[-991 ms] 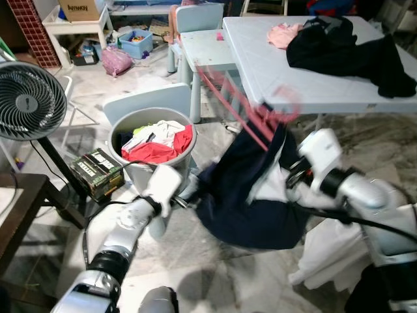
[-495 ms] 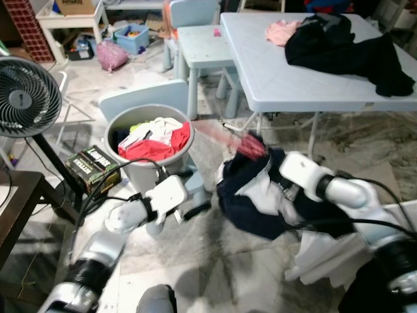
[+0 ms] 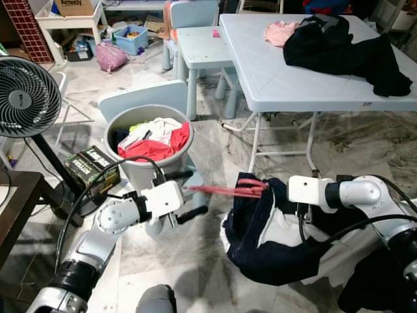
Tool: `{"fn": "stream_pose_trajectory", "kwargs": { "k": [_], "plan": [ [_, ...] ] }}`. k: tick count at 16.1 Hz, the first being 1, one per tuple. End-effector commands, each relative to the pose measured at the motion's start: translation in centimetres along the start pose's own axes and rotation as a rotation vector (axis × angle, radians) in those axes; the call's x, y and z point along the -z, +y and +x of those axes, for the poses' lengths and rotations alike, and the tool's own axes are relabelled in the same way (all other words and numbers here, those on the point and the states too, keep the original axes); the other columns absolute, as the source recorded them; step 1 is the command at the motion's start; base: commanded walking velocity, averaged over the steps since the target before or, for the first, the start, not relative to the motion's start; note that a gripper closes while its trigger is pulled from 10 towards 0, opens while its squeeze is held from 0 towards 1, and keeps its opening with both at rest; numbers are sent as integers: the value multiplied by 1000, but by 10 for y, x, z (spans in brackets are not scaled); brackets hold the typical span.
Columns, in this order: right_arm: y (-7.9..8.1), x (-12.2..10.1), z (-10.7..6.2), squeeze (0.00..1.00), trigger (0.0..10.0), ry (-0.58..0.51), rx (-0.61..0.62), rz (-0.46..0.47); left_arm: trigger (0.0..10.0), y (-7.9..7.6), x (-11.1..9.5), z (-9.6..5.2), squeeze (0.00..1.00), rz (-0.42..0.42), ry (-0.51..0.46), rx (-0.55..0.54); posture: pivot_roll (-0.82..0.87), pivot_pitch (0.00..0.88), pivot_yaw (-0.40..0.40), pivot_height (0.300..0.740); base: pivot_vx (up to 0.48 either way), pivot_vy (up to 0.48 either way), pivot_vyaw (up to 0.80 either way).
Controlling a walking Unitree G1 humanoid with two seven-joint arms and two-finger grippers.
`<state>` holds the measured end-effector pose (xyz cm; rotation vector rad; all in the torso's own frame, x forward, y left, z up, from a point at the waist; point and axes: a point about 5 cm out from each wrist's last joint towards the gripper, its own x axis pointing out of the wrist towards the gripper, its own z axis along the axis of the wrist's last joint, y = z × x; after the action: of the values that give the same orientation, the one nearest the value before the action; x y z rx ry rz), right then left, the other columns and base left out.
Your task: Hang hanger
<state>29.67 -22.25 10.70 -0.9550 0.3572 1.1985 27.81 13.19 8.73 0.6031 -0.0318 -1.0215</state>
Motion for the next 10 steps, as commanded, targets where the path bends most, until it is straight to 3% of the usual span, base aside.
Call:
{"fn": "stream_pose_trajectory", "kwargs": {
  "k": [1,3,4,5,6,7,10],
  "plan": [
    [-6,-14,-1,0,10000,-82,-40,-47,10000,5,2,1,0,-10,15,-21,-19,23,-51,740,0,0,0],
    [-5,-26,-1,0,10000,-147,-87,-48,10000,5,1,7,0,-11,-6,-9,-31,29,-46,740,0,0,0],
    [-3,-28,-2,0,10000,-153,-114,-53,6157,3,0,10,0,-28,-14,32,-34,30,-45,740,0,0,0],
    [-3,-29,-2,0,10000,-154,-122,-55,6157,3,-1,11,0,-30,-15,46,-36,31,-41,740,0,0,0],
    [-4,-29,-3,0,10000,-156,-119,-62,2000,2,-3,14,0,-52,-32,67,-39,31,-38,740,0,0,0],
    [-5,-30,-2,0,10000,-154,-117,-70,0,1,-5,18,0,-95,-53,113,-43,34,-34,740,0,0,0],
    [-5,-33,-1,0,10000,-157,-142,-84,0,-3,-7,24,0,-117,-52,206,-43,41,-26,740,0,0,0]
  ]
}}
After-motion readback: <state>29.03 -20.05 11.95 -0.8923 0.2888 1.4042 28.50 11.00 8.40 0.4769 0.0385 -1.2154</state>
